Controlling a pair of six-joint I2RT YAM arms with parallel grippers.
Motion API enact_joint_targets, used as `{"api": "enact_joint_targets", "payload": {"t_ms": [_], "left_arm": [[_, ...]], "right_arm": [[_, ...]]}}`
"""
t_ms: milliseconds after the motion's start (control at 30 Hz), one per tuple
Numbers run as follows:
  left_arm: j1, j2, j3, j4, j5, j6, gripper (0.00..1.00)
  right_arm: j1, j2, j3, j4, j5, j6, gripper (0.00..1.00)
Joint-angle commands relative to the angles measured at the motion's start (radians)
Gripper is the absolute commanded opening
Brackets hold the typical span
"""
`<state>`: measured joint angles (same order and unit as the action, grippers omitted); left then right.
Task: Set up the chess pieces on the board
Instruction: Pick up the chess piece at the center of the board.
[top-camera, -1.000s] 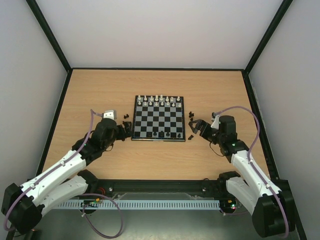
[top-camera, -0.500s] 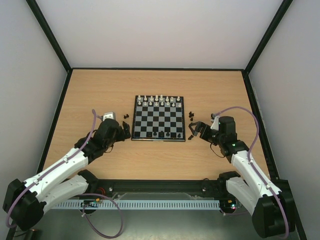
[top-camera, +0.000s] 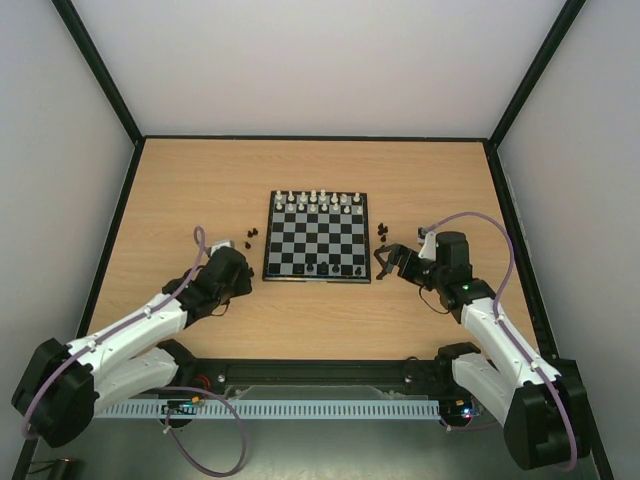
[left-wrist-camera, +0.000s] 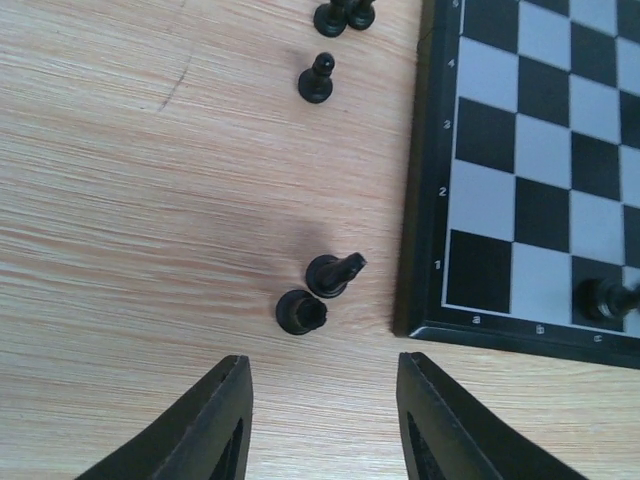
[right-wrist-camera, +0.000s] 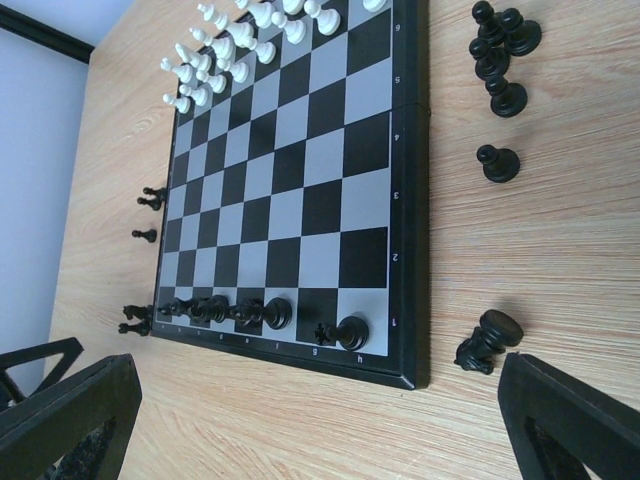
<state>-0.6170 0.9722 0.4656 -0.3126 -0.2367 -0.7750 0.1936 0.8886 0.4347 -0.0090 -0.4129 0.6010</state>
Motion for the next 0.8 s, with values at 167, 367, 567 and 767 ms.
{"api": "enact_joint_targets", "payload": {"t_ms": [167,367,567,767], "left_arm": [[0.003,0.107,-0.003,0.07,-0.02,0.0,0.33],[-0.001,0.164,0.01,0.076,-0.071,0.011,0.38],[-0.001,0.195,0.015,0.094,-0.104,0.024,0.39],[-0.001,0.241,0.032,0.132,-0.1,0.042,0.27]], "right_arm": [[-0.003,0.0,-0.018,0.024,-0.041,-0.009,0.99],[-0.003,0.0,-0.02,0.025,-0.035,-0.009,0.99],[-0.003,0.004,-0.024,0.031,-0.035,-0.007,0.99],[-0.003,0.01,-0.019,0.034,-0.038,-0.008,0.99]]}}
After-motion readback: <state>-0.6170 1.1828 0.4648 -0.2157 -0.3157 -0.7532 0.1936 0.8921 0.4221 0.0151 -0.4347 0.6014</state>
